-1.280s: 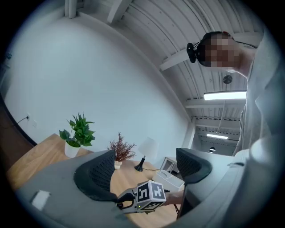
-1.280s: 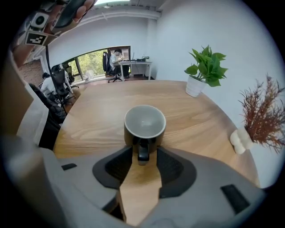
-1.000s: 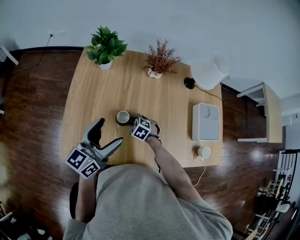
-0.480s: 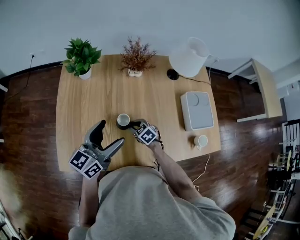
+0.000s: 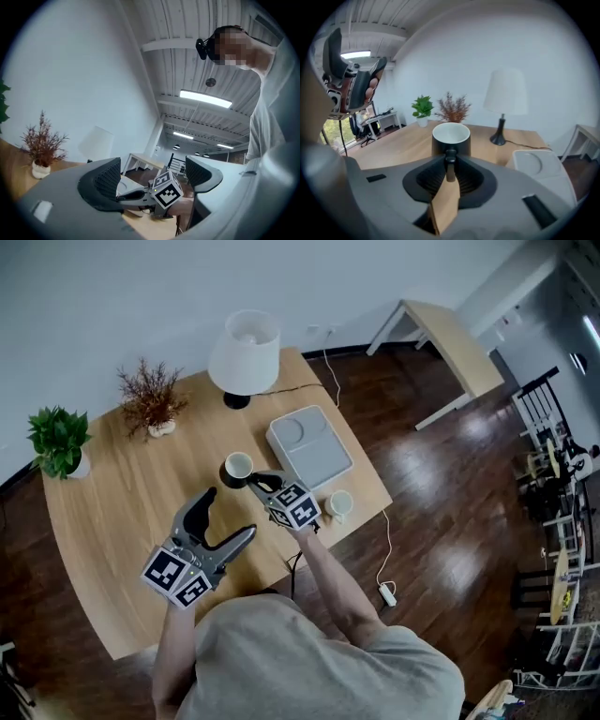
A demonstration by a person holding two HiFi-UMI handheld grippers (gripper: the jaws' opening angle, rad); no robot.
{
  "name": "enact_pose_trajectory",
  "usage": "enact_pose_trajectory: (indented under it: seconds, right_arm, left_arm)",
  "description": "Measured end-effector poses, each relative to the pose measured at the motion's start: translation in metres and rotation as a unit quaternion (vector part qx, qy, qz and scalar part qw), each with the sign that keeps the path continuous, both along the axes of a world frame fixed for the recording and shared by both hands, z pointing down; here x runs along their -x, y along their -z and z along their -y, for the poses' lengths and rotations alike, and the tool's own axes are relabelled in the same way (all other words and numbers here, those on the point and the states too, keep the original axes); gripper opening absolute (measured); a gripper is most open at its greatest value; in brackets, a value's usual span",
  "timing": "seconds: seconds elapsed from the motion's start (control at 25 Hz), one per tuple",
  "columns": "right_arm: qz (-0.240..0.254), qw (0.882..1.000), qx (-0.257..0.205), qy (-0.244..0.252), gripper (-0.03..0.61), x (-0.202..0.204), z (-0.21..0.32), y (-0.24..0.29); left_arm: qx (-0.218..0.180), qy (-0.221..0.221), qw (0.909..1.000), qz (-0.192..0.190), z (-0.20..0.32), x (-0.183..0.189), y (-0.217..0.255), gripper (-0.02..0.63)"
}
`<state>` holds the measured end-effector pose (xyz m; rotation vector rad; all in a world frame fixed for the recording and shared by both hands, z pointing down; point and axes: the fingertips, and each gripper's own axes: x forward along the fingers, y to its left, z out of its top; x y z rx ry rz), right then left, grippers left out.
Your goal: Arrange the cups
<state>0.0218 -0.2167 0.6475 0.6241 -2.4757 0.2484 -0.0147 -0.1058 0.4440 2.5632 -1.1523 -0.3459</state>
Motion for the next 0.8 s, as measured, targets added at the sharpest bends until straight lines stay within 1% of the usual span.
enact_pose_trajectory:
  seconds: [0.08, 0.2, 0.32, 0.4, 0.48, 0.6, 0.8]
  right_arm:
    - [0.008, 0.999, -0.017, -0.048, 0.083, -0.043, 0.032, 0.017]
    - [0.009, 0.992, -0.032, -0.125, 0.083, -0.109, 0.084, 0.028]
    - [-0.001, 0.982, -0.026, -0.189, 0.083, -0.162, 0.126, 0.015]
    - [-0.011, 0.976, -0.018, -0.217, 0.083, -0.188, 0.149, 0.004]
    - [-0.020, 0.971, -0.010, -0.237, 0.083, -0.206, 0.172, -0.005]
    - [-0.031, 0.964, 0.004, -0.265, 0.083, -0.220, 0.198, -0.022]
    - [-0.053, 0.956, -0.002, -0.290, 0.083, -0.232, 0.223, -0.035]
  left_arm:
    - [-0.012, -0.018, 0.9998, -0.004, 0.006, -0.022, 0.011, 0.433]
    - [-0.028, -0.037, 0.9989, -0.010, 0.013, -0.048, 0.026, 0.433]
    - [-0.032, -0.053, 0.9981, -0.003, 0.015, -0.068, 0.030, 0.432]
    - [-0.032, -0.060, 0.9977, 0.002, 0.015, -0.080, 0.030, 0.430]
    - [-0.028, -0.066, 0.9974, 0.002, 0.016, -0.091, 0.029, 0.431]
    - [-0.023, -0.073, 0.9971, 0.004, 0.016, -0.101, 0.027, 0.430]
    - [-0.027, -0.076, 0.9967, 0.008, 0.016, -0.111, 0.030, 0.428]
